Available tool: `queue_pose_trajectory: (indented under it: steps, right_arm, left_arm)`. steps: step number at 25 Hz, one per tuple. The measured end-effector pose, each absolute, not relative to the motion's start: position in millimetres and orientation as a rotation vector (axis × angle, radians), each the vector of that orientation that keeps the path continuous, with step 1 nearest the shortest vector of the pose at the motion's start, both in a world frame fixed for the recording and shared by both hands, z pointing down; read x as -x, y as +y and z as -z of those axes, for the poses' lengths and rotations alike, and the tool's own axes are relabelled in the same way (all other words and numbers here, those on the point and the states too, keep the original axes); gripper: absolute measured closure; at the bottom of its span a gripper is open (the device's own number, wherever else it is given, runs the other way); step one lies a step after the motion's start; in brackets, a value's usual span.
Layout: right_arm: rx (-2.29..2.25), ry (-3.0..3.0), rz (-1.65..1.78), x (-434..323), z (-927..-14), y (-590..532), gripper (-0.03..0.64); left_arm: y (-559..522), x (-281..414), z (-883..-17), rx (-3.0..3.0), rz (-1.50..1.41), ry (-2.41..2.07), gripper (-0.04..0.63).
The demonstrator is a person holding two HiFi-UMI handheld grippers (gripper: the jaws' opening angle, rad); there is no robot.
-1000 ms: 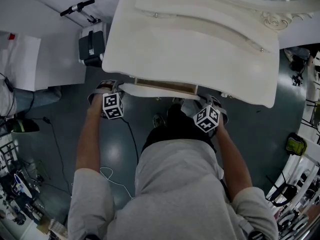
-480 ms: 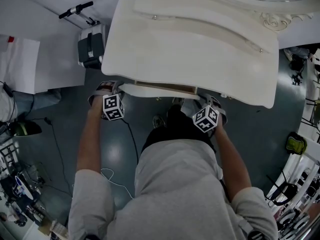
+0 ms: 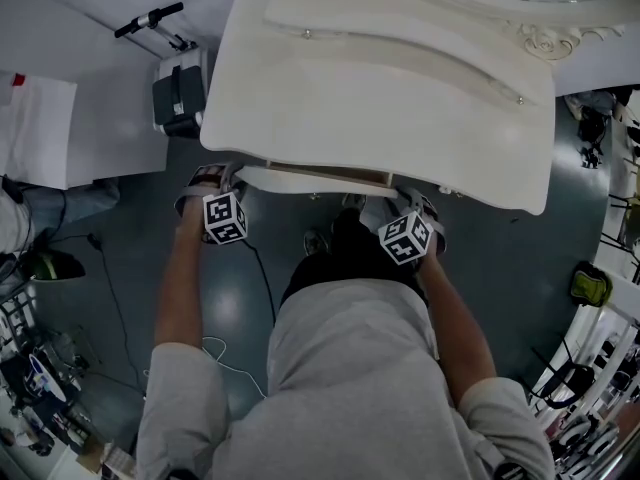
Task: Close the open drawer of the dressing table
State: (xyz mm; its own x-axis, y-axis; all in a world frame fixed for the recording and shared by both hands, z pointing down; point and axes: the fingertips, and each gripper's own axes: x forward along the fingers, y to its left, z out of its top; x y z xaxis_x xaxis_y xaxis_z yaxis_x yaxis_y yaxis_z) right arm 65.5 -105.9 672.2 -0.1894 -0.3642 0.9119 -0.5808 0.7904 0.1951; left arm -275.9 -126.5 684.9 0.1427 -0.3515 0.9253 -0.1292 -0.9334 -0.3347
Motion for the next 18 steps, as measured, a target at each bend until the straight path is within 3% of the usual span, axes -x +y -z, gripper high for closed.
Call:
queue_pose_trajectory:
  steps: [18]
  right_arm:
    - [-0.939, -1.764, -0.402, -73, -672, -118, 0.466]
  left_arm:
    - [-139, 278, -681, 2.2, 1.842, 0.765, 0.42]
